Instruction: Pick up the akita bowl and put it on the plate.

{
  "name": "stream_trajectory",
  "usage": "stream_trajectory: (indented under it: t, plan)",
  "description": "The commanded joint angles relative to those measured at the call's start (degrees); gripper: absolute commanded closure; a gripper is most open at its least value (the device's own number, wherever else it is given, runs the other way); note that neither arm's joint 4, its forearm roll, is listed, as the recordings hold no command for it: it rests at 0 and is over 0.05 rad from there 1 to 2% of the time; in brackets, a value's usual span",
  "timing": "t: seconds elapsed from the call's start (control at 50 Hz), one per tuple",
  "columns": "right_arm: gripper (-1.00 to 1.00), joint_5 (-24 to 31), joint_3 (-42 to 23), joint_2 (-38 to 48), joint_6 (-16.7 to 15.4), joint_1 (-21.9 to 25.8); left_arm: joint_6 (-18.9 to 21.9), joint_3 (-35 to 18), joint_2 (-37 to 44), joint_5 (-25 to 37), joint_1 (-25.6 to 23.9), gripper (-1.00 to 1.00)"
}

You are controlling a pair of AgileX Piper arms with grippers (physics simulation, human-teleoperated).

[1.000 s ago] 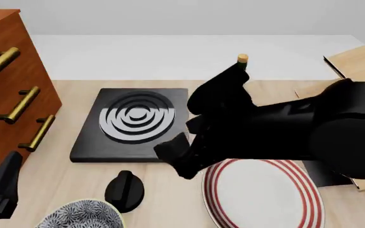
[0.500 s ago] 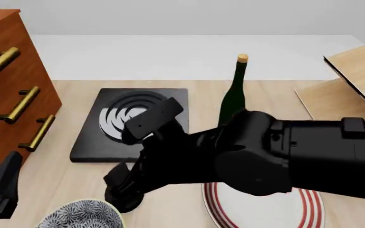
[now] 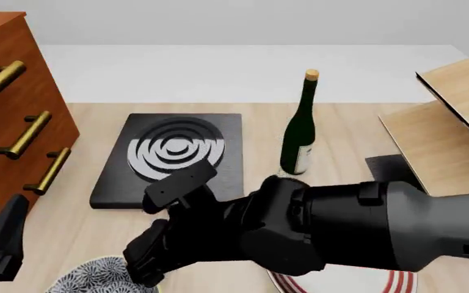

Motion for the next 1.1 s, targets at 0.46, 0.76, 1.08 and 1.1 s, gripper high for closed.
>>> stream_trajectory:
  t: [0.46, 0.76, 1.08, 1.1]
  plan:
    - [-1.0, -10.1, 5.8, 6.2, 5.7, 2.1, 0.0, 0.0, 0.0, 0.0, 0.0, -1.0]
    - [-1.0, -14.9, 8.1, 8.6, 8.5, 3.1, 0.0, 0.0, -0.1, -0.1, 0.0, -1.0]
    - [-1.0, -18.0, 8.4, 12.5, 10.2, 3.6, 0.0, 0.0, 0.0, -0.1, 0.0, -1.0]
    - [-1.0, -18.4, 8.4, 13.0, 10.4, 3.7, 0.0, 0.0, 0.0, -0.1, 0.0, -1.0]
